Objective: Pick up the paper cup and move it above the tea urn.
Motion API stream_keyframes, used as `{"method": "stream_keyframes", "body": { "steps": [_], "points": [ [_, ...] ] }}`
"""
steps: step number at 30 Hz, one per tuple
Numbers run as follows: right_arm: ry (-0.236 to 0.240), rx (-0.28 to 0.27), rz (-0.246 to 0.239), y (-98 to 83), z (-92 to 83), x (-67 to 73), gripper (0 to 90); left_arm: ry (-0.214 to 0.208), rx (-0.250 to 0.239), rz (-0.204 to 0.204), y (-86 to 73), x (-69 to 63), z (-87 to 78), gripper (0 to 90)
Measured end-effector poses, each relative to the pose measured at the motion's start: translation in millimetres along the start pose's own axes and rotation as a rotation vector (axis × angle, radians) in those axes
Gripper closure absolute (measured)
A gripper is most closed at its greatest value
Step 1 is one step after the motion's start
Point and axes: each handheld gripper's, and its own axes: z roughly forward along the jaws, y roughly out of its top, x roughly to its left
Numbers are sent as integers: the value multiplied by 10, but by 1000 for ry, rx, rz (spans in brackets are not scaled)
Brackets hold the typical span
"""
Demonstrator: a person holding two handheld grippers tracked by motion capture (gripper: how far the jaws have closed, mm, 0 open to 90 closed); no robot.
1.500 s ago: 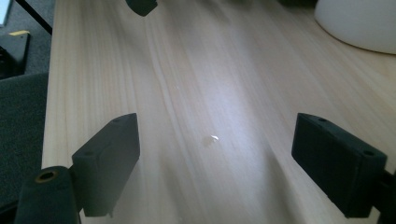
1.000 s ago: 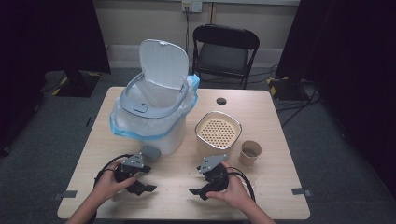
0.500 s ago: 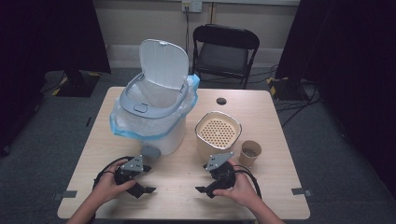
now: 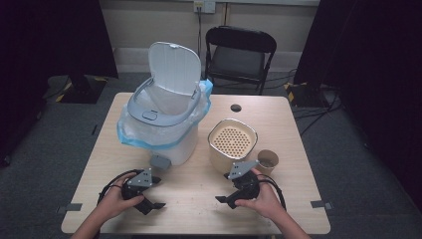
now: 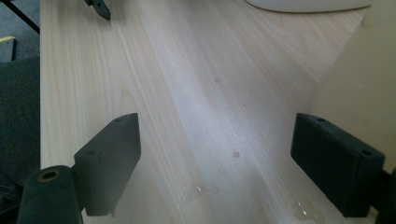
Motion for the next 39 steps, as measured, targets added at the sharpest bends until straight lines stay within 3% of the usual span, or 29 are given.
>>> {"method": "stream_keyframes", "body": {
  "steps": [12,24,39],
  "points": [
    [-59,-1,70,-234,-210,-120,162,-12,-5,13,-8,-7,14,42],
    [-102,34,88,-418,-385,-175,167,-12,-6,13,-9,-7,15,42],
    [-161,21,151,-638,-603,-312,173,-15,-6,15,-7,-9,18,35]
  ]
}}
